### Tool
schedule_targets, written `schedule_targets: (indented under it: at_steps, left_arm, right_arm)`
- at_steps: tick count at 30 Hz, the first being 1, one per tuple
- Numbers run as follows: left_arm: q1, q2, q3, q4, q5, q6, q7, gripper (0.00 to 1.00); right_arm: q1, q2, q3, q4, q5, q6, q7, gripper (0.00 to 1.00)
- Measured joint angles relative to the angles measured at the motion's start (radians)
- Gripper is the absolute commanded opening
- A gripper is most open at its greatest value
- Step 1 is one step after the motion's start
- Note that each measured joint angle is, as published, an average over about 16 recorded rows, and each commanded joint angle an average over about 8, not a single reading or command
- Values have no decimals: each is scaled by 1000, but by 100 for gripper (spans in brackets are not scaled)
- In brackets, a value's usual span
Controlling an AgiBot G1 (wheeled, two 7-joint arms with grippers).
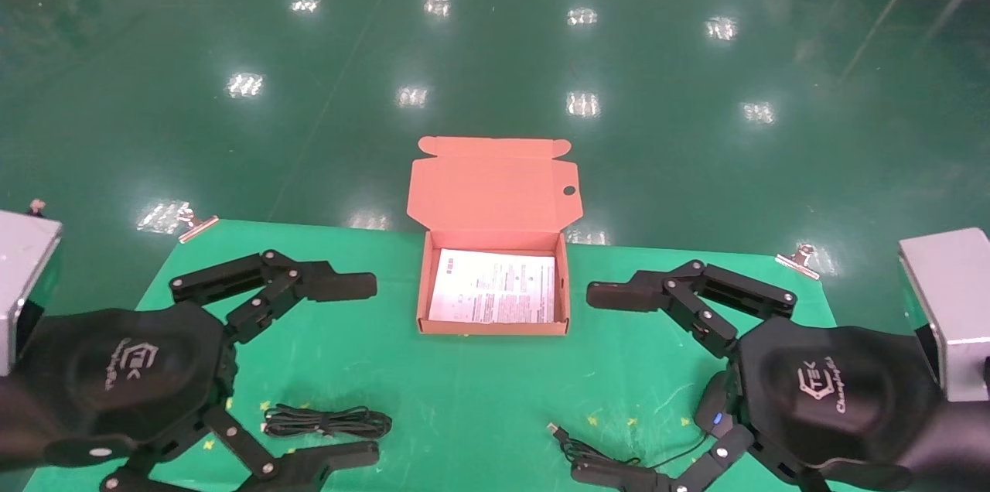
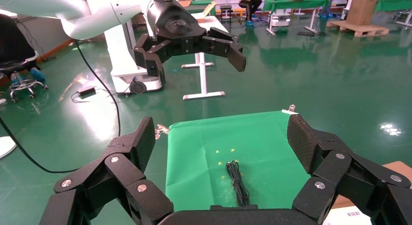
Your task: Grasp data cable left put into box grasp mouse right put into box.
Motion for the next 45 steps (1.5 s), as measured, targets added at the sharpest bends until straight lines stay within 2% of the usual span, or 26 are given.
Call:
schedule_targets:
  at_steps: [16, 23, 28, 36, 45]
  left_arm:
    - [-5, 1, 6, -1, 12, 1, 1, 100]
    - [-39, 6, 37, 0, 76, 16, -4, 100]
    - [-95, 20, 82, 8, 160, 38, -13, 100]
    - [-227, 63, 200, 33, 348, 72, -25, 100]
    - [-365, 149, 379, 79, 621, 66, -4, 100]
  right_arm:
    - [3, 2, 0, 1, -4, -1, -3, 100]
    - [35, 8, -18, 18, -73, -13, -33, 100]
    - [93, 5, -58, 39, -188, -34, -94, 100]
    - [226, -30, -182, 65, -454, -56, -243, 100]
    - [312, -103, -350, 69, -783, -12, -370, 100]
